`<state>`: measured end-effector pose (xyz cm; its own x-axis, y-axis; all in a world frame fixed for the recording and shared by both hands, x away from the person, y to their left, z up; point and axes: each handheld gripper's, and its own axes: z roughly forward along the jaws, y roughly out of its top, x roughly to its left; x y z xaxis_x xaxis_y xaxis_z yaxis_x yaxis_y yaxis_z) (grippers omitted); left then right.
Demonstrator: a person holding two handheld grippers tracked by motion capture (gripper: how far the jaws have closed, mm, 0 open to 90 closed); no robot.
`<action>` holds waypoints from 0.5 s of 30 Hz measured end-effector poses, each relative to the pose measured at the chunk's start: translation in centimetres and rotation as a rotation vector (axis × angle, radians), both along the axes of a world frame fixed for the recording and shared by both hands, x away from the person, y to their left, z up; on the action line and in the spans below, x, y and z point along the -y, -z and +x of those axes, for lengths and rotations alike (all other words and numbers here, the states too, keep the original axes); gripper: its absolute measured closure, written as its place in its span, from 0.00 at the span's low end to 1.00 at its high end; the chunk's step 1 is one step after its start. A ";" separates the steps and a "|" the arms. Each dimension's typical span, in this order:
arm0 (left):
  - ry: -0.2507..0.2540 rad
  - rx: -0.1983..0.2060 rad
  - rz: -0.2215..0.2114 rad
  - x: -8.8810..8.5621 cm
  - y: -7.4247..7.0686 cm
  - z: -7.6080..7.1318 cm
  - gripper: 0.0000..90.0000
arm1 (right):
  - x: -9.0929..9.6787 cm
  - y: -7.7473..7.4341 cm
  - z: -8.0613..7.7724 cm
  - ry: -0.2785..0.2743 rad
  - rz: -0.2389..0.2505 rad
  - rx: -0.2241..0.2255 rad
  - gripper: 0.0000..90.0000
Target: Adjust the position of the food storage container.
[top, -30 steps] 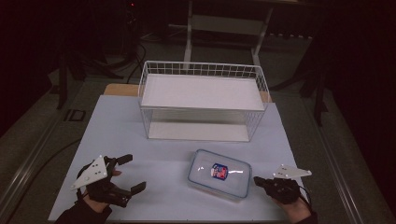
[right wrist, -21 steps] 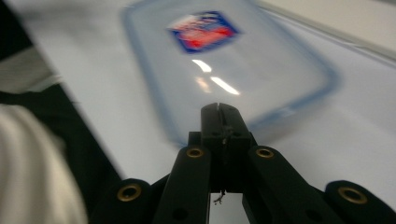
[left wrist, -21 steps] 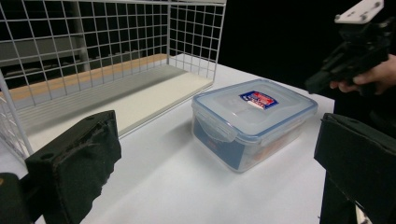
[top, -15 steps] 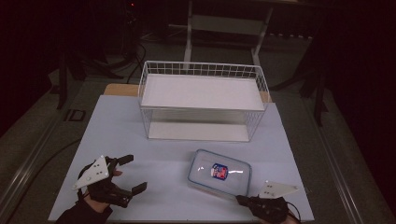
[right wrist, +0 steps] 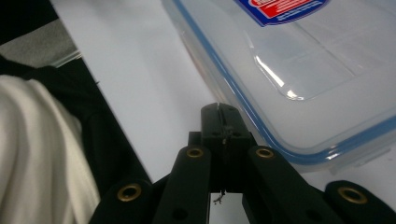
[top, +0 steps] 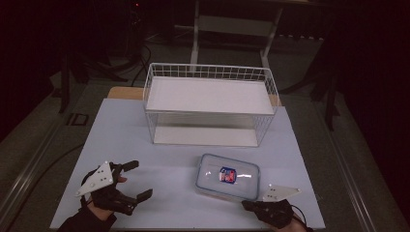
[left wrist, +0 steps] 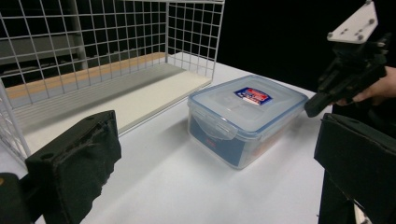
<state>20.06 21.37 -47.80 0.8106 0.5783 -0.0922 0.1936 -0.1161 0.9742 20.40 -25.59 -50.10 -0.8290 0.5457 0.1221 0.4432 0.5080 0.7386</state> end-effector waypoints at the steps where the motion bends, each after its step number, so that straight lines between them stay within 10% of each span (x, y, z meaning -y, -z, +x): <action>1: 0.000 0.000 0.000 0.0 0.0 0.0 0.00 | 0.0 0.0 0.0 0.000 0.000 0.000 1.00; 15: -0.003 -0.002 0.004 -0.1 0.1 0.1 0.00 | 0.5 -0.3 2.3 0.029 -0.001 0.034 1.00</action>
<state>20.17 21.48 -47.89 0.8085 0.5813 -0.0915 0.1957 -0.1190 0.9734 22.70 -26.11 -49.83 -0.8165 0.5697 0.0942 0.4327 0.4957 0.7531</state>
